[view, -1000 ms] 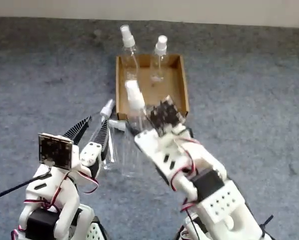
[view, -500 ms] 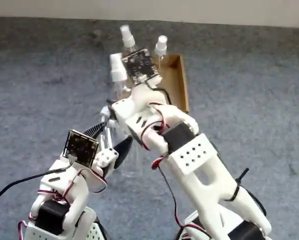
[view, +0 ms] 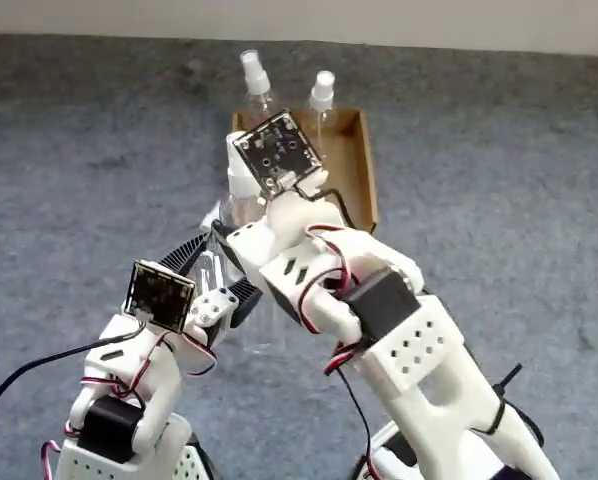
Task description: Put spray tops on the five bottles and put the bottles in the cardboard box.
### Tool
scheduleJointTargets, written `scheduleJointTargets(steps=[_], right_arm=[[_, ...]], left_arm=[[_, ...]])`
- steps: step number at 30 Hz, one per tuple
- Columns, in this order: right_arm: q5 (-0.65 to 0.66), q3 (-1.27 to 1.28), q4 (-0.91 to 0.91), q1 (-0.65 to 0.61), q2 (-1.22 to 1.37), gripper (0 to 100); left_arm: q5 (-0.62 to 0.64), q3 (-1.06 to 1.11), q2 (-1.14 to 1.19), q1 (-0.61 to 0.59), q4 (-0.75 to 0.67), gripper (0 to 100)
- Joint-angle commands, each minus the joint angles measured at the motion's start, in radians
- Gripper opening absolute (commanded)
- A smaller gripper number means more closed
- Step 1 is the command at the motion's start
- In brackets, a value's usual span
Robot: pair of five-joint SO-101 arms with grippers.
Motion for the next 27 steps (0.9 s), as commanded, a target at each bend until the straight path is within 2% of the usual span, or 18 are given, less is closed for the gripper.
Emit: scheduleJointTargets(steps=[1,4,9,13,16,22,27], right_arm=[[0.017,-0.068,0.022,0.050,-0.047,0.3],[0.018,-0.068,0.004,0.096,-0.041,0.3],[0.038,-0.061,-0.206,0.147,-0.007,0.3],[0.044,-0.062,-0.390,0.153,0.151,0.3],[0.044,-0.068,-0.478,0.166,0.308,0.3],[0.038,-0.101,-0.613,0.229,0.521,0.3],[0.043,-0.104,-0.742,0.249,0.608,0.3]], left_arm=[[-0.009,0.001,0.008,-0.030,-0.021,25],[-0.009,0.001,0.008,-0.030,-0.020,25],[-0.008,-0.001,-0.001,-0.064,-0.017,24],[-0.002,0.005,0.008,-0.200,-0.044,12],[0.002,0.010,0.010,-0.236,-0.083,1],[0.041,0.004,0.010,-0.291,-0.084,0],[0.041,0.005,0.010,-0.289,-0.086,0]])
